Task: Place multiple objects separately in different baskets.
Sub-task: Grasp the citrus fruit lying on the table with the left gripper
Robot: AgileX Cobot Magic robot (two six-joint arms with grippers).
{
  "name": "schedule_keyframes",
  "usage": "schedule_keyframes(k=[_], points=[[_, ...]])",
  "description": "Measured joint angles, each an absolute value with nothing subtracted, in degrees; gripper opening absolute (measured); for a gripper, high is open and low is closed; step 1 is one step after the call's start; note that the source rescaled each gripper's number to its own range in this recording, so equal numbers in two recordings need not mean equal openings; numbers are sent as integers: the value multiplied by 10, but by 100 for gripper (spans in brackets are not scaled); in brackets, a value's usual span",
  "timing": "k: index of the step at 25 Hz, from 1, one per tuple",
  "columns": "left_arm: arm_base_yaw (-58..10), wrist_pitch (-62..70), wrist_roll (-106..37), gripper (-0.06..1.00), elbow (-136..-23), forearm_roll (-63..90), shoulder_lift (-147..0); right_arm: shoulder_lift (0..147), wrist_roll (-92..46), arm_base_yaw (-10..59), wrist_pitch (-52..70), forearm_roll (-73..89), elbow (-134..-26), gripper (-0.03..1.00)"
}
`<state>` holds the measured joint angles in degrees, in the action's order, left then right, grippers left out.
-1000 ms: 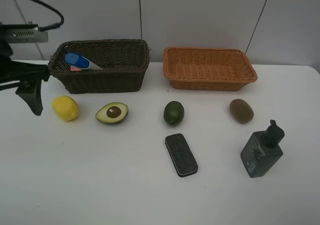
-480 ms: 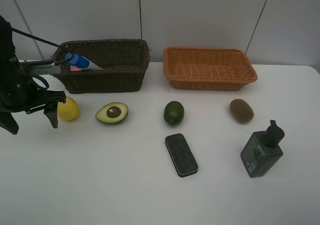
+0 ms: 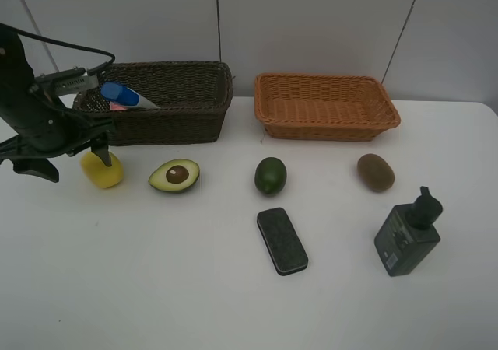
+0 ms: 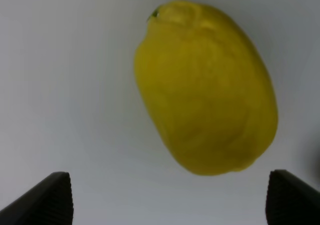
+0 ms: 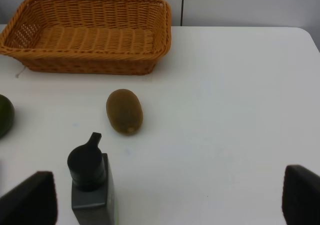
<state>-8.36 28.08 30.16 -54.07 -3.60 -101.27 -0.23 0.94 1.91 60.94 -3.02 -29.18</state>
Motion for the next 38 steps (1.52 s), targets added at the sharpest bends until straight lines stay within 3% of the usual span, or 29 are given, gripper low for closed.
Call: schedule_keyframes(k=[12, 27, 29, 31, 32, 38], points=[[-84, 201, 314, 99, -539, -19, -1098, -2, 9, 19, 609, -30, -292, 98], [-84, 146, 323, 98, -539, -19, -1103, -2, 9, 19, 609, -30, -292, 98], [-84, 146, 327, 90, -539, -19, -1103, -2, 9, 19, 609, -30, -292, 98], [-84, 146, 328, 73, -539, -19, -1103, -2, 9, 19, 609, -30, -292, 98], [-84, 146, 328, 70, -539, -19, -1103, -2, 9, 19, 609, -30, -292, 98], [-84, 169, 326, 70, -539, -19, -1098, -2, 9, 19, 609, -30, -292, 98]])
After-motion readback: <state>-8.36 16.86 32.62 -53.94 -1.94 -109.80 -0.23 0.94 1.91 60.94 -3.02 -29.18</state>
